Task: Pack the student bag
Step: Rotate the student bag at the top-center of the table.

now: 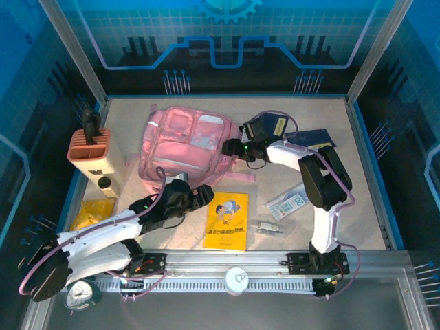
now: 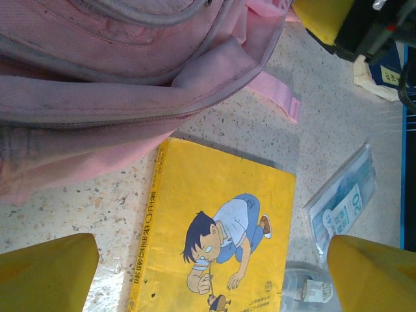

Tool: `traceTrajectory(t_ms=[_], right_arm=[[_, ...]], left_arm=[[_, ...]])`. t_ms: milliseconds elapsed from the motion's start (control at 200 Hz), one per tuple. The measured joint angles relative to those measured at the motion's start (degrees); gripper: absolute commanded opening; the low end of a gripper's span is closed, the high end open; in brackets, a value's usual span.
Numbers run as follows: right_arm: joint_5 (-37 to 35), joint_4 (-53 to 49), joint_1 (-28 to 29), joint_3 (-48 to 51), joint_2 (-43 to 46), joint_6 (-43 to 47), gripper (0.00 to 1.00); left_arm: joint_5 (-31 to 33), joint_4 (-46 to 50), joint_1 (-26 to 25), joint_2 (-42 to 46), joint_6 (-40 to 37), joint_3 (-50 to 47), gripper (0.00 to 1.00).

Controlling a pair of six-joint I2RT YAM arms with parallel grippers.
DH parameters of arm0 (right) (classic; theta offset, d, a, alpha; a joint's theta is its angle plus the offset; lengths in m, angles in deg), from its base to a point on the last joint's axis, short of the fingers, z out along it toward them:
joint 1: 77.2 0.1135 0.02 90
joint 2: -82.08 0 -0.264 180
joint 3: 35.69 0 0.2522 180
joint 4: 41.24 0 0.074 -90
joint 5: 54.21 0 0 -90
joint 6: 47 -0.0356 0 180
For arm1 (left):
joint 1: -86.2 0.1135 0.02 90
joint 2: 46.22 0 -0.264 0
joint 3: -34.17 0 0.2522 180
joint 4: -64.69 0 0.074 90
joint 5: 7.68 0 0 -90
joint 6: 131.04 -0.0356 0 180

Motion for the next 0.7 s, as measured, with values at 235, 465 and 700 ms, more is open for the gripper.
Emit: traceTrajectory(t_ms=[235,465,700], right_arm=[[1.79,-0.98,-1.16,-7.82,-6.03,2.29,0.32],[2.64,-1.11,-1.55,-8.41,-5.88,4.20,0.00],[3.32,-1.14,-1.46,-3.15,3.54,5.22,0.00]], left_arm=[[-0.09,-0.02,0.94,-1.81,-1.55,0.00,0.87],[-0.15,-0.28,5.07,-5.55,-3.50,-0.04,0.79],[-1.22,-1.40,11.23,-7.45,-6.64,-0.02,0.73]])
